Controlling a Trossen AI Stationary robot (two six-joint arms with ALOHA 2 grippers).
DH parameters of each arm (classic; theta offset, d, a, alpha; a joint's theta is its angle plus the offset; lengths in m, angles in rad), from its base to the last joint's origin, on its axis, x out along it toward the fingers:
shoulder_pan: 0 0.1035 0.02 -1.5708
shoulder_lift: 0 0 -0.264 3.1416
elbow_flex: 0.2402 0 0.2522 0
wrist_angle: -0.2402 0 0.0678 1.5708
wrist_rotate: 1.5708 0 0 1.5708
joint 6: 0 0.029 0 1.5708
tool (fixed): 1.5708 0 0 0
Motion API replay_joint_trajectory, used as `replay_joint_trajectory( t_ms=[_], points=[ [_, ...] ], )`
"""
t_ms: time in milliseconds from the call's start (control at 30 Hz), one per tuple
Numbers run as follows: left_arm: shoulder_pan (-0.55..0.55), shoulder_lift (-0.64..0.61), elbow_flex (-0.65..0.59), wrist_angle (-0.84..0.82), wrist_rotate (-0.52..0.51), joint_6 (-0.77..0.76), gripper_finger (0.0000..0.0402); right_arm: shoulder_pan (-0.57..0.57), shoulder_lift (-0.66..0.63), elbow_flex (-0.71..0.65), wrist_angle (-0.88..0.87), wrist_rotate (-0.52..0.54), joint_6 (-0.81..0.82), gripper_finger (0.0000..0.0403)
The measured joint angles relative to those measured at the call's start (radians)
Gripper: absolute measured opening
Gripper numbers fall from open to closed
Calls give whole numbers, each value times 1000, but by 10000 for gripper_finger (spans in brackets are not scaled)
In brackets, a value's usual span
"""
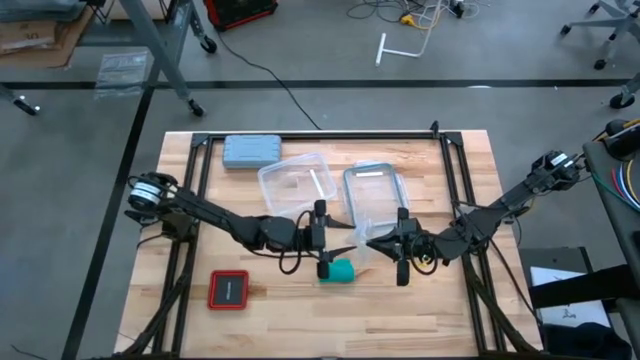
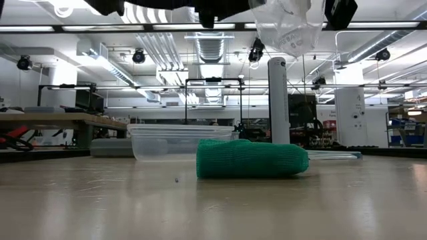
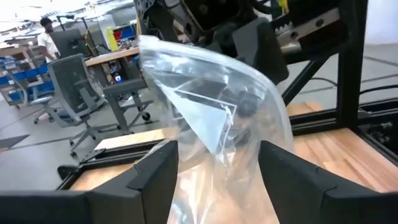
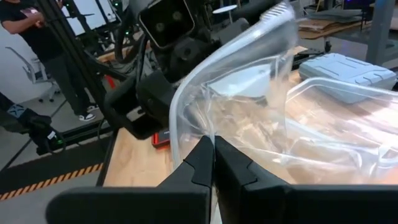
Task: Roll bandage
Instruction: Open the transparent zip bag
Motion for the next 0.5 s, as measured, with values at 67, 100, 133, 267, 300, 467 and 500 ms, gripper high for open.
replay_joint_trajectory(
  t_ms=[67,100,133,267,300,467,500],
  points=[
    [0,17,15,22,22,-3,214,0,0,0,0,0,0,0],
    [1,25,27,26,40,-6,215,0,0,0,-1,0,0,0],
    [1,34,38,26,57,-6,215,0,0,0,0,0,0,0],
    [1,102,99,16,134,4,205,0,0,0,-4,-3,0,0],
    [1,117,118,15,134,4,194,0,0,0,-4,-3,0,0],
    [-7,141,154,-10,116,50,39,2,0,0,-7,-17,6,0],
    [-8,141,149,-7,112,52,22,2,1,0,-6,-21,7,0]
  ],
)
